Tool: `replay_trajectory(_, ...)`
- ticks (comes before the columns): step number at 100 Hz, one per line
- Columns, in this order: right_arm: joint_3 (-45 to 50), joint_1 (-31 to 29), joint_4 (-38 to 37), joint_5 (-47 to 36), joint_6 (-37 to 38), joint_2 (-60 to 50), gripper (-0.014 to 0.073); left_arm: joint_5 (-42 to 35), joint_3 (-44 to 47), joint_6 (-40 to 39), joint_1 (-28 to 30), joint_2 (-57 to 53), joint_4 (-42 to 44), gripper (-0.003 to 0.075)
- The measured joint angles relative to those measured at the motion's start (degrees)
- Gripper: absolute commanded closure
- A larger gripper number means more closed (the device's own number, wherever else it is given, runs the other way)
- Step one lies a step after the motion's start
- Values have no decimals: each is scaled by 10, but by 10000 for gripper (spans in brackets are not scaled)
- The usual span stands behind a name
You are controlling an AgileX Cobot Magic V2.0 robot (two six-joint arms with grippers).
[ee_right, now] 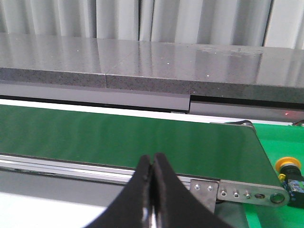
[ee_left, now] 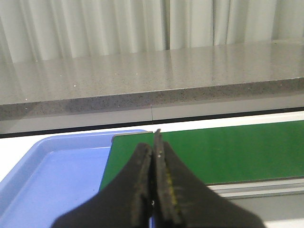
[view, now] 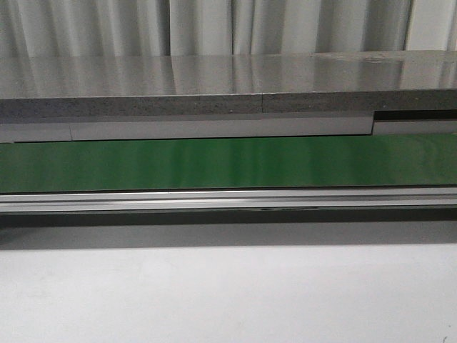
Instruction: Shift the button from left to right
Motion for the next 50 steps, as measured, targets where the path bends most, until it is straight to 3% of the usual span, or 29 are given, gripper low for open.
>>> replay_trajectory(50,0,0,0,0,0,0,662,-14,33,-56,0,-11,29,739)
